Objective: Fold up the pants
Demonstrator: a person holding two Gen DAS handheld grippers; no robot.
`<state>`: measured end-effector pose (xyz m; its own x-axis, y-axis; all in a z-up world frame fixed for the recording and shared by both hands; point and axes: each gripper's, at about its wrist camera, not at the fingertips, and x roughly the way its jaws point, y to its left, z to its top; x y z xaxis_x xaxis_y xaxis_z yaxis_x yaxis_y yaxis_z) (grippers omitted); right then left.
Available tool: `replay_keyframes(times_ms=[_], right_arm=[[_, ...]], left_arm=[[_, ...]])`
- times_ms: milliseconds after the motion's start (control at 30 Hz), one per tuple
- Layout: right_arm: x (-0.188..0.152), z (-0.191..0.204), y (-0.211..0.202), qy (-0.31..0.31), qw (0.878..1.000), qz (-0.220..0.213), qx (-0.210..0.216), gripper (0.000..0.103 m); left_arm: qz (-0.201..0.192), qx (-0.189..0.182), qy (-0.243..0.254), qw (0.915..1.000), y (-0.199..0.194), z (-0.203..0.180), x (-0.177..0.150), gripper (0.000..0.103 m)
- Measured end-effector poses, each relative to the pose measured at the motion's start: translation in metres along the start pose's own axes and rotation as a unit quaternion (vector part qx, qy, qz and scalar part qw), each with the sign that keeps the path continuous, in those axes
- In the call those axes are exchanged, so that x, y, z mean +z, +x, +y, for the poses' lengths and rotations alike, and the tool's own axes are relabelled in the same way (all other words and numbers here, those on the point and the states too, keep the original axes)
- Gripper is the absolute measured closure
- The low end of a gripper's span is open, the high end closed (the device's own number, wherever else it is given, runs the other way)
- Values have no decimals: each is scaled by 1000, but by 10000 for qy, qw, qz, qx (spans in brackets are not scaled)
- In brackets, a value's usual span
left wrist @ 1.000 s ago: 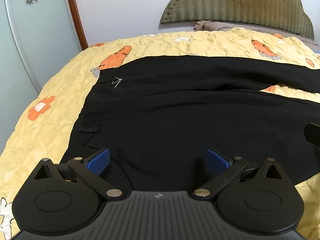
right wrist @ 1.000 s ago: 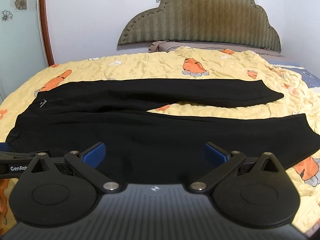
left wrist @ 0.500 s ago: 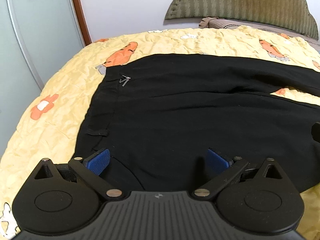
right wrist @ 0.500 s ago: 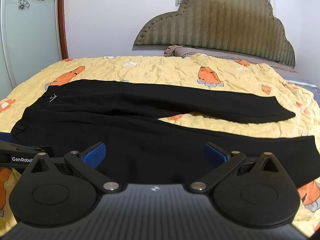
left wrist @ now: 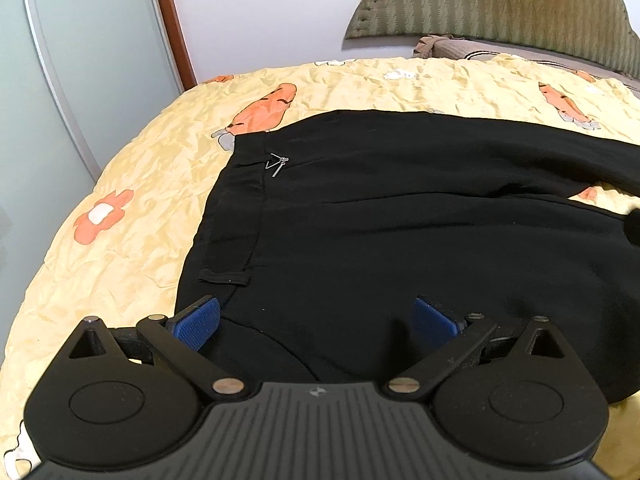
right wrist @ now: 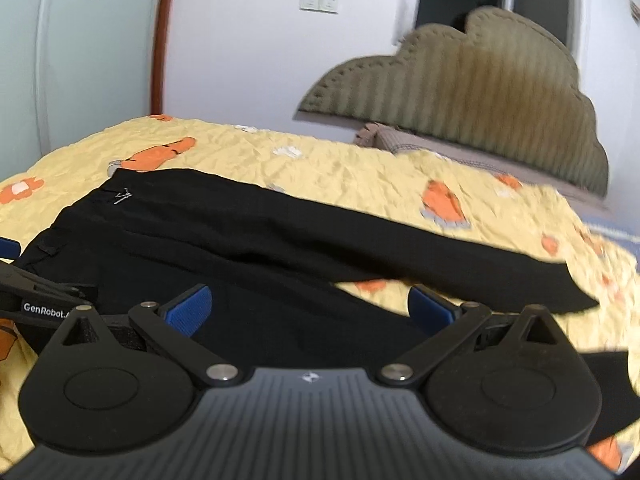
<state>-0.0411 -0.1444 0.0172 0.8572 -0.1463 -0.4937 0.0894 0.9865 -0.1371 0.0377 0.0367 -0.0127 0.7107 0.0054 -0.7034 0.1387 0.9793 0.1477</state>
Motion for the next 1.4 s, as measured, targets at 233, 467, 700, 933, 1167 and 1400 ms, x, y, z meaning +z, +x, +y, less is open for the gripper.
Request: replay_keyframes(times_ms=[233, 467, 700, 933, 1167, 1400], right_arm=[[36, 6, 28, -238, 9976, 27, 654, 0], [75, 4, 78, -1013, 9868, -50, 1260, 0], [119, -36, 152, -853, 9677, 162, 2369, 0], [143, -62, 226, -1326, 9582, 579, 2468, 0], [157, -81, 285, -1297, 9399, 1004, 2996, 4], [153, -91, 335, -1196, 9213, 1547, 3361, 15]], left_arm=[[-82, -150, 166, 9997, 9, 41, 26, 0], [-304, -261, 449, 9982, 42, 93, 87, 0], [34, -930, 288, 9952, 114, 119, 139, 0], [599, -1586, 119, 9854, 187, 137, 175, 0], [1185, -2059, 298, 9709, 239, 137, 191, 0], [1359, -2583, 377, 9557, 258, 128, 197, 4]])
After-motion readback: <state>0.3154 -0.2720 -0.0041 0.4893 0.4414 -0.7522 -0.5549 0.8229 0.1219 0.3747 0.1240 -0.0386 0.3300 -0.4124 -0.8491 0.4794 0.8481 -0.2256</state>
